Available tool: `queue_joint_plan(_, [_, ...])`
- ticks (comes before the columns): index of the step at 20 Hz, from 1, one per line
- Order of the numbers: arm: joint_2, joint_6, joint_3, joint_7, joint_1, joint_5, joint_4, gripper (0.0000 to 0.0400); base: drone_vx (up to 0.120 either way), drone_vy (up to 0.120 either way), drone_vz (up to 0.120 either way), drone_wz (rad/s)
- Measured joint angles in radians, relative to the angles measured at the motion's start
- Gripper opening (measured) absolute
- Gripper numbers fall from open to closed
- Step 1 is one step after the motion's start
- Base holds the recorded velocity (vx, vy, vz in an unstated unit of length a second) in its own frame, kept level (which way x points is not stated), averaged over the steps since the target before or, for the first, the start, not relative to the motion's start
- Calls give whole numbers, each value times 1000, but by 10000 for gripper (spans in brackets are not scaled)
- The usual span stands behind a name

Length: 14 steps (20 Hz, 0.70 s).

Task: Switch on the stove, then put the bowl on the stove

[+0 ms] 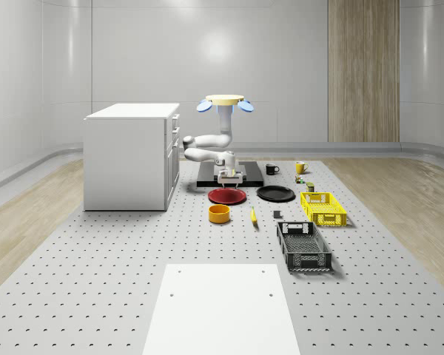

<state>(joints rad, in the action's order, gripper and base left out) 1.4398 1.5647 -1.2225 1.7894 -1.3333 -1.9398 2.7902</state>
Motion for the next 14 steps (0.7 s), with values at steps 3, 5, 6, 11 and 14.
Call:
queue_joint_plan(3, [2,1,0,0,-1,1,0,400,120,0,0,0])
queue_joint_plan(5, [3,2,0,1,-1,1,0,400,120,0,0,0])
queue_joint_plan(6, [3,3,0,1,-1,1,0,400,120,0,0,0])
queue_joint_plan(11, [6,5,-1,2,-2,3,0,400,120,0,0,0])
queue_joint_plan(14, [7,6,-1,2,-3,3,0,400,120,0,0,0])
